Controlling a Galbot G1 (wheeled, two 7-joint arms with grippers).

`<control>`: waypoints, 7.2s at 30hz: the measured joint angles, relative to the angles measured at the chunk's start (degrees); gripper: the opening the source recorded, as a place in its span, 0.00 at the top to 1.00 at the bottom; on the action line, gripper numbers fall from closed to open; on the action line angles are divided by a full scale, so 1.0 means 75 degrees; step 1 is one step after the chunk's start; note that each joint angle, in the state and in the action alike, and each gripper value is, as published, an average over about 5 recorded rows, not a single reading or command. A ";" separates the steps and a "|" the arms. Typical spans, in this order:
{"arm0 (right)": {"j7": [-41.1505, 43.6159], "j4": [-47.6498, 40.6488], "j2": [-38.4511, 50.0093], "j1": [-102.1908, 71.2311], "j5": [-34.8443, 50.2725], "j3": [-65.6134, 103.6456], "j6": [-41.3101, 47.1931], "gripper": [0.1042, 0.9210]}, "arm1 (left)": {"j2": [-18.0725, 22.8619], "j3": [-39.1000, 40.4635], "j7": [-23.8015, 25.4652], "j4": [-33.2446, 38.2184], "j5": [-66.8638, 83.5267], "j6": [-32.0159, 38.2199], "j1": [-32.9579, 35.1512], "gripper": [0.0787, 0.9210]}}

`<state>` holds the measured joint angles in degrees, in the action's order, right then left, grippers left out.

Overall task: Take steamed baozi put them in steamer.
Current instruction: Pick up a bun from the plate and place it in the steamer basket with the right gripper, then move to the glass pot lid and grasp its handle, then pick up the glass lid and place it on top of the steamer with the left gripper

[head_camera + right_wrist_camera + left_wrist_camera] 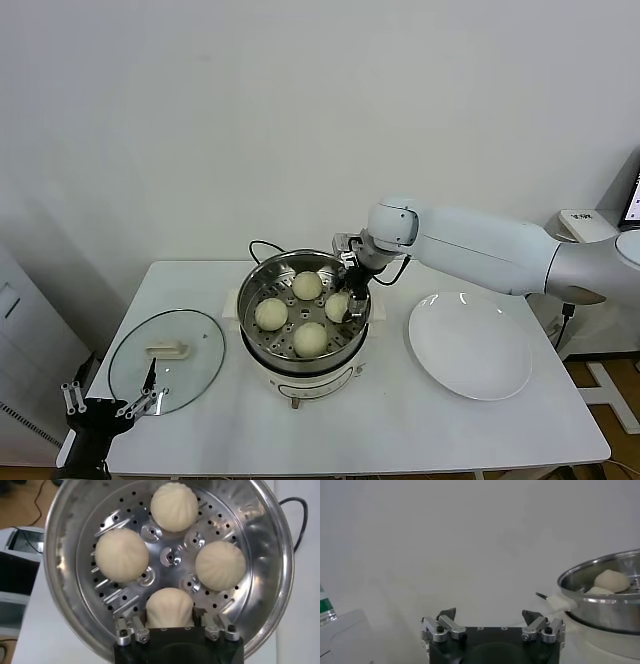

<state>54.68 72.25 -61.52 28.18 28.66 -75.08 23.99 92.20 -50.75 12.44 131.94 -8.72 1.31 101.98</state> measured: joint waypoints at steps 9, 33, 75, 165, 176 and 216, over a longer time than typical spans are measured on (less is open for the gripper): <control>-0.0164 -0.0083 0.0173 -0.0110 0.0650 0.0558 -0.0034 0.12 | 0.0000 -0.0053 0.0000 0.0000 0.0058 0.0017 0.0028 0.12; -0.6353 0.0647 0.1187 -0.5992 0.2843 0.7753 -0.3175 0.12 | 0.0000 0.0198 -0.0033 0.0000 -0.0001 0.0072 -0.0067 0.12; -0.5785 0.5293 -0.1781 -1.6634 -0.0065 1.5890 -0.3872 0.12 | -0.1346 -0.0317 -0.1928 -0.3107 -0.6515 0.3186 -0.1192 0.12; -0.5150 0.5557 -0.1514 -1.7228 0.0275 1.6829 -0.3630 0.12 | -0.4286 0.2353 -0.1031 -0.2170 -0.6457 -0.1604 -0.3410 0.95; -0.5047 0.5561 -0.1737 -1.7388 -0.0113 1.6960 -0.3579 0.12 | -0.4088 0.4860 -0.0318 -0.1560 -0.7372 -0.3507 -0.4323 0.95; -0.4791 0.5531 -0.1893 -1.7783 -0.0225 1.7227 -0.3734 0.12 | -0.2238 0.7816 0.0450 -0.3511 -0.9637 -0.4998 -0.6608 0.95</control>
<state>18.75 113.73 -75.72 -105.19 26.97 54.12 -4.02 75.41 7.87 15.82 105.61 -80.99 -36.17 52.42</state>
